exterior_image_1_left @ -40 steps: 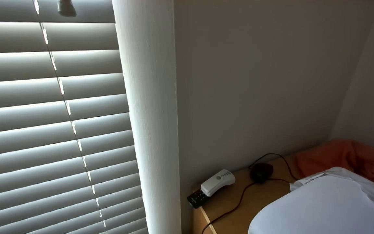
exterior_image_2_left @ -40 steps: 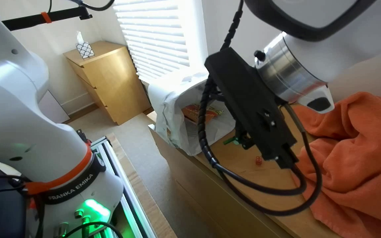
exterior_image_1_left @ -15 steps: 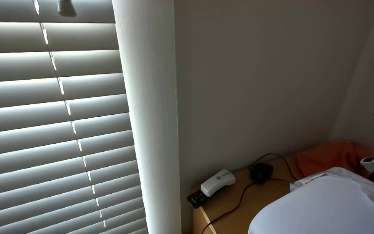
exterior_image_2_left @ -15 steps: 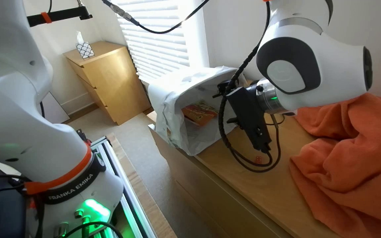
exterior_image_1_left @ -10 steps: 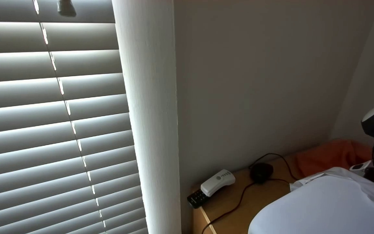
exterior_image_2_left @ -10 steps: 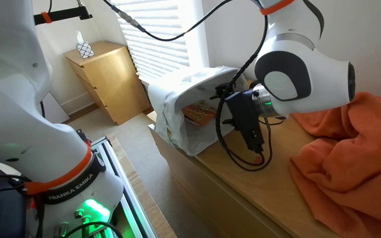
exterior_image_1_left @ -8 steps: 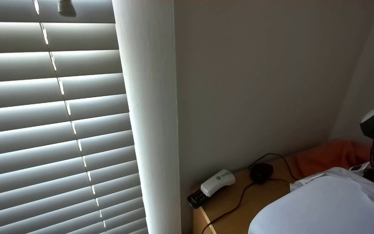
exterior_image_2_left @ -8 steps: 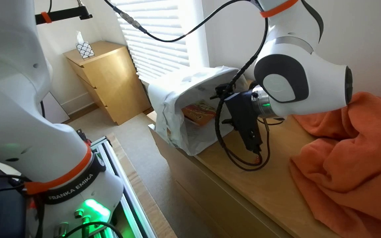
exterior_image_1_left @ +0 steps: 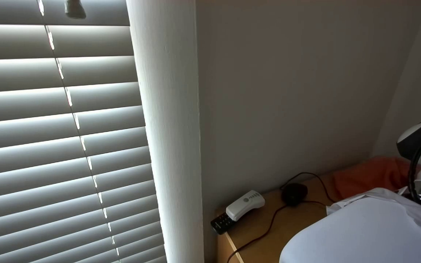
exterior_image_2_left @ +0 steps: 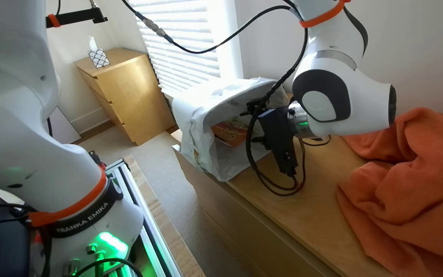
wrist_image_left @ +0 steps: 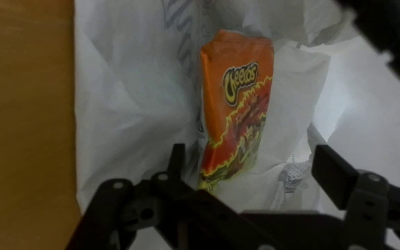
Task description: Put the orange packet from the bin on the counter
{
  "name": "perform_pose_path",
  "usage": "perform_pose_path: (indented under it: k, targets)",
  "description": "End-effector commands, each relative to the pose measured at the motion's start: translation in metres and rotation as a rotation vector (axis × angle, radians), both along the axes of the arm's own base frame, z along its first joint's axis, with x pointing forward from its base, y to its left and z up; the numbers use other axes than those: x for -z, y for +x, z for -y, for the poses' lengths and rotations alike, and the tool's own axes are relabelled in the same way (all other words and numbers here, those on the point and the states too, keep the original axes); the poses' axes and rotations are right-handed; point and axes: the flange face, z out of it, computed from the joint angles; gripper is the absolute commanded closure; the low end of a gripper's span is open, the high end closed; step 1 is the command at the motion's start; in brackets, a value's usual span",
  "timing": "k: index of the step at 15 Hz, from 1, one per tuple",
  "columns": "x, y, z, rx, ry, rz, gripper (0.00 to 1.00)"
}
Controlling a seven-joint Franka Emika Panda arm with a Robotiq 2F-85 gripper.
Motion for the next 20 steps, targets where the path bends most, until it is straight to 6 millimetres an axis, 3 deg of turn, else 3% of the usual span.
perform_pose_path:
  k: [1,7,9,14,20]
  targets:
    - [0.004,0.003,-0.004,-0.006,0.038,-0.042,0.39]
    - [0.010,0.000,-0.002,-0.010,0.049,-0.071,0.87]
    - [0.012,-0.001,0.000,-0.007,0.048,-0.080,0.99]
    - [0.013,-0.003,0.007,-0.001,0.041,-0.095,1.00]
    - [-0.021,-0.015,0.041,-0.011,-0.085,-0.078,1.00]
